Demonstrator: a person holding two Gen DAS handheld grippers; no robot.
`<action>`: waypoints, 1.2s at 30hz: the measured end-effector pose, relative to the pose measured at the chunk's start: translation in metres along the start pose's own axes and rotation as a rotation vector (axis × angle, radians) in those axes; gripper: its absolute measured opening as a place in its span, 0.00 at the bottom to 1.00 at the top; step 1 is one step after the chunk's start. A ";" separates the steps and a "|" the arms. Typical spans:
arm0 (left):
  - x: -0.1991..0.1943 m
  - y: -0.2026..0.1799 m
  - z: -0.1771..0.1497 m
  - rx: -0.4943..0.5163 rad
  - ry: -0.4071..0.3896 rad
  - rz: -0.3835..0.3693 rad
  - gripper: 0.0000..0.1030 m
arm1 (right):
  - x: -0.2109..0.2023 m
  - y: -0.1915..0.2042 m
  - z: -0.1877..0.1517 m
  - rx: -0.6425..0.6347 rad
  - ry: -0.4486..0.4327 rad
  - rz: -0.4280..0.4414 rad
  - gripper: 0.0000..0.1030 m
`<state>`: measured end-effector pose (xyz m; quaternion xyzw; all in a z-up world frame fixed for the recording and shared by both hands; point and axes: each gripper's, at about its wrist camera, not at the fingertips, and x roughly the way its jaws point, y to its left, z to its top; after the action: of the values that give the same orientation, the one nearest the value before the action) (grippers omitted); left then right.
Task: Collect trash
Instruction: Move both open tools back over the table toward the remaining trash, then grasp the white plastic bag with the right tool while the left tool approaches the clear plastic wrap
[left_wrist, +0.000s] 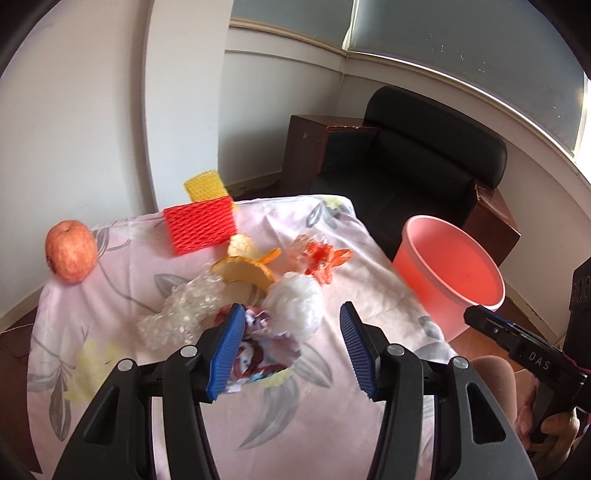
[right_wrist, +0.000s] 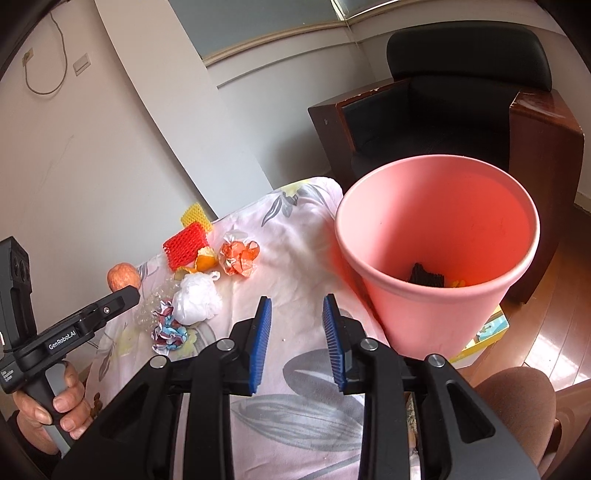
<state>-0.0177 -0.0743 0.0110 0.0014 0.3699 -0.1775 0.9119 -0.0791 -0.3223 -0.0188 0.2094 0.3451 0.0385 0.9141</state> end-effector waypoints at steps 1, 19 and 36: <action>-0.002 0.004 -0.003 -0.002 0.001 0.007 0.51 | 0.002 0.001 -0.001 -0.001 0.006 0.001 0.29; 0.007 0.073 -0.030 -0.087 0.027 0.131 0.51 | 0.035 0.037 -0.017 -0.088 0.113 0.058 0.29; 0.057 0.102 -0.014 -0.042 0.078 0.081 0.44 | 0.048 0.063 -0.006 -0.105 0.150 0.126 0.29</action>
<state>0.0443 0.0051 -0.0506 0.0042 0.4083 -0.1328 0.9031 -0.0419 -0.2524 -0.0264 0.1790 0.3962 0.1296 0.8911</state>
